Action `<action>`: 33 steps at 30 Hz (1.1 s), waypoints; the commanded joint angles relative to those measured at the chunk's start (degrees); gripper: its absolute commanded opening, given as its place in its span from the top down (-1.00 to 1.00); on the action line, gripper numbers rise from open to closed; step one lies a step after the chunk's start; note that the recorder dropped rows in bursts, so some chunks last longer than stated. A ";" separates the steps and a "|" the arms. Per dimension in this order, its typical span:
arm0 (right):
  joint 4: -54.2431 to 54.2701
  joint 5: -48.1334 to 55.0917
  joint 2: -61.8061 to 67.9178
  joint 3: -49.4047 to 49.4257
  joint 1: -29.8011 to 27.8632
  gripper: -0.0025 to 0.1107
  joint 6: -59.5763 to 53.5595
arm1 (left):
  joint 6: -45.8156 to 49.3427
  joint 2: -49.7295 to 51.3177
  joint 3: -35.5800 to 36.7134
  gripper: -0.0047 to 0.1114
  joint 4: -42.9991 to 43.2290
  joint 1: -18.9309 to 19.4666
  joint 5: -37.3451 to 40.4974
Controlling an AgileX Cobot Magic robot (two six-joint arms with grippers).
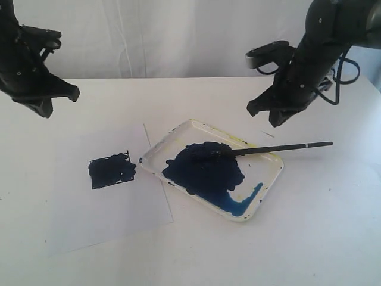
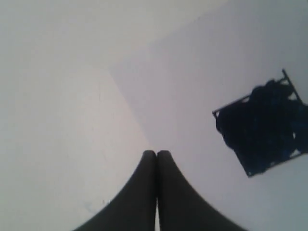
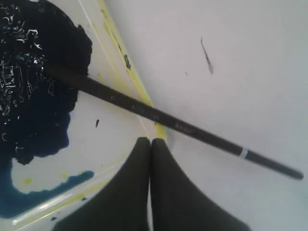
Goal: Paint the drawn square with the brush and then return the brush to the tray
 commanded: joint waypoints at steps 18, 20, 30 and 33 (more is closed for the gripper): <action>-2.53 9.88 -7.43 7.31 -9.57 0.96 8.37 | 4.44 -2.66 4.01 0.92 -8.42 7.56 14.85; -2.53 9.88 -9.57 8.43 -9.57 0.96 8.25 | 5.60 -3.53 4.01 0.92 -7.20 7.56 16.32; -2.53 9.81 -29.61 16.91 -9.57 0.96 6.70 | 6.87 -20.04 4.01 0.92 -9.57 7.44 22.18; -2.21 9.51 -38.54 19.25 -9.57 0.96 6.93 | 7.11 -27.03 4.49 0.92 -9.57 7.44 22.39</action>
